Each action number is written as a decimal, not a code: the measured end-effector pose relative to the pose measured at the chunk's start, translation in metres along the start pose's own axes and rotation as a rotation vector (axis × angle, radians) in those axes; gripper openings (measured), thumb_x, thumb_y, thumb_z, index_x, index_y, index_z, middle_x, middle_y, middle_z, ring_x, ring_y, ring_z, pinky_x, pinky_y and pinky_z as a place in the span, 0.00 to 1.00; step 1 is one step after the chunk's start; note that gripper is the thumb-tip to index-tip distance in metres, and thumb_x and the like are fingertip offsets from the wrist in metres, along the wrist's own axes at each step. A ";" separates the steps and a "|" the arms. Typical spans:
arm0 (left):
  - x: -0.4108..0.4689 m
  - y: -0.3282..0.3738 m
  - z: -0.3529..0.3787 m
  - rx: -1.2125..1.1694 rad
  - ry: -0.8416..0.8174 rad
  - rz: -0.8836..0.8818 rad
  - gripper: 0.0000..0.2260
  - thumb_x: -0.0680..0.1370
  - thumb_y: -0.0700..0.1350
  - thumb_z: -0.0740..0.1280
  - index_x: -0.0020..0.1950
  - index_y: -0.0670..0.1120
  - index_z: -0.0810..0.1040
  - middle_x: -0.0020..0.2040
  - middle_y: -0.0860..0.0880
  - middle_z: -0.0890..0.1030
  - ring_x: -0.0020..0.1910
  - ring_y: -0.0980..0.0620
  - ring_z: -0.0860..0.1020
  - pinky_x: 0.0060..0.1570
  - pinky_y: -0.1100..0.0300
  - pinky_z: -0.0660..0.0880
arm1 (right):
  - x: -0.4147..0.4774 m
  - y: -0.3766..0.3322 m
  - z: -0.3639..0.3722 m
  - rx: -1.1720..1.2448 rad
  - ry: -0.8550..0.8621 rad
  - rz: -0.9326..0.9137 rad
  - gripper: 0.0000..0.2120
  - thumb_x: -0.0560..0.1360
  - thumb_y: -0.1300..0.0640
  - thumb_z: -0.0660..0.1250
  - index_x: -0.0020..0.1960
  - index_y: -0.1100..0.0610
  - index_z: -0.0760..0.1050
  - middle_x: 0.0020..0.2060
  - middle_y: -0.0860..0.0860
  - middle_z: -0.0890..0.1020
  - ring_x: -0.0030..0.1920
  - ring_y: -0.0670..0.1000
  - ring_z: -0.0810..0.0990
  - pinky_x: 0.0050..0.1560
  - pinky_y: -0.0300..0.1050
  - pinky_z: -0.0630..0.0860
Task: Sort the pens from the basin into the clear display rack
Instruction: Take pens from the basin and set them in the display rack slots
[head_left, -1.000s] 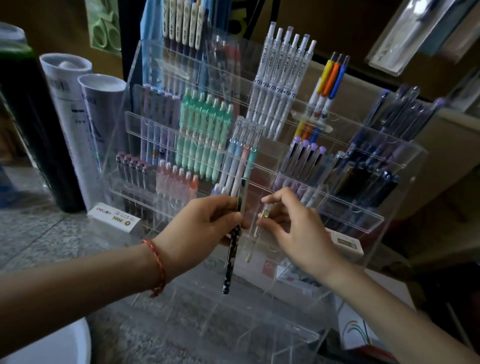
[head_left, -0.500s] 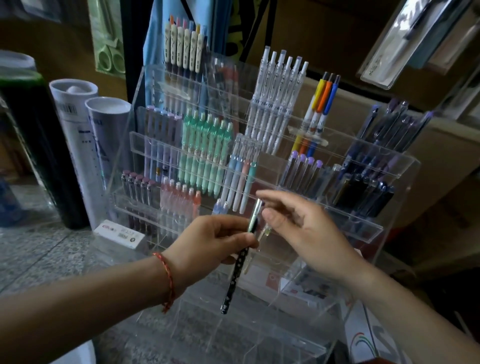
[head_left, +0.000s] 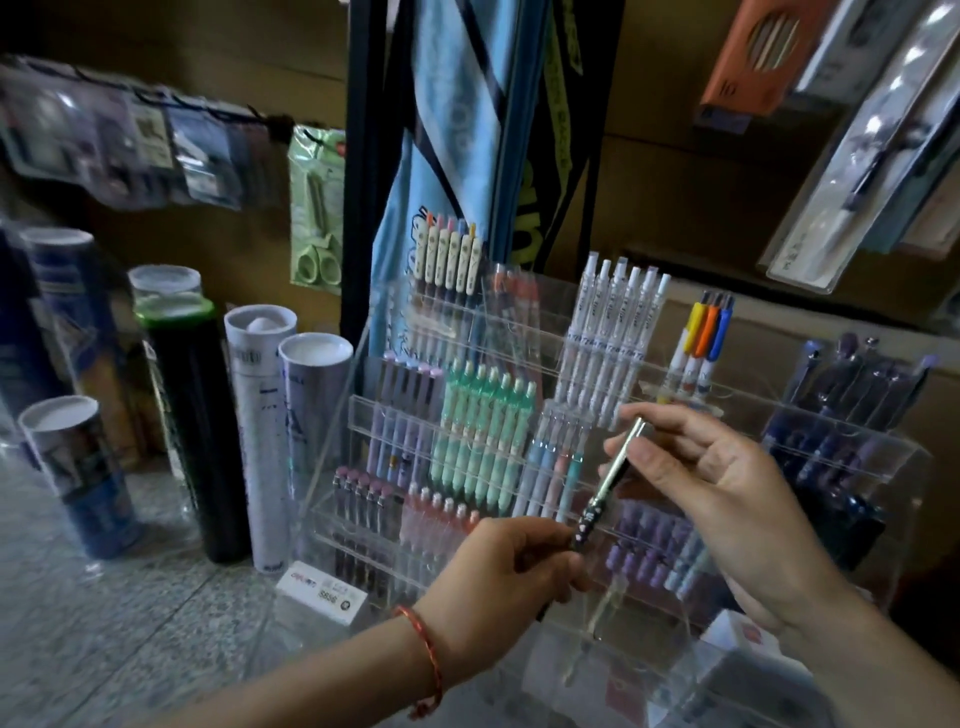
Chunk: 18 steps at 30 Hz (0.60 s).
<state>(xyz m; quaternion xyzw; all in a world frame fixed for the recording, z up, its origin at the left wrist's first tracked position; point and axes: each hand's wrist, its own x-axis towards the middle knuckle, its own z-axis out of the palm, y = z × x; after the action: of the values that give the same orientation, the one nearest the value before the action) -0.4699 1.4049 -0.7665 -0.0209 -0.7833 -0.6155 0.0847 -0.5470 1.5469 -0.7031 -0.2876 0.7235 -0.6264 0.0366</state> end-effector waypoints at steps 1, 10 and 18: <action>0.002 0.000 -0.003 0.005 -0.001 0.002 0.06 0.78 0.39 0.63 0.45 0.46 0.79 0.42 0.43 0.82 0.38 0.54 0.76 0.42 0.59 0.76 | 0.003 -0.002 0.001 0.011 0.006 -0.009 0.16 0.64 0.53 0.68 0.51 0.51 0.79 0.44 0.51 0.85 0.48 0.48 0.83 0.52 0.39 0.79; -0.019 -0.015 -0.031 0.048 -0.052 -0.140 0.06 0.77 0.40 0.64 0.49 0.47 0.79 0.40 0.51 0.82 0.36 0.60 0.78 0.37 0.69 0.74 | 0.002 -0.007 0.029 0.044 -0.107 -0.010 0.15 0.65 0.53 0.67 0.52 0.52 0.78 0.45 0.51 0.85 0.47 0.46 0.83 0.47 0.34 0.78; -0.085 -0.069 -0.055 0.166 -0.076 -0.347 0.06 0.78 0.39 0.62 0.46 0.49 0.76 0.31 0.56 0.78 0.29 0.64 0.76 0.32 0.73 0.70 | -0.026 0.022 0.082 -0.033 -0.290 0.036 0.09 0.71 0.59 0.68 0.51 0.53 0.76 0.46 0.53 0.82 0.45 0.44 0.82 0.44 0.32 0.76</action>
<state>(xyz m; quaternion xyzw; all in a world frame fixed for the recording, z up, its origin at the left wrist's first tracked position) -0.3893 1.3408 -0.8339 0.0983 -0.8257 -0.5531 -0.0511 -0.4995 1.4877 -0.7494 -0.3625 0.7259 -0.5657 0.1475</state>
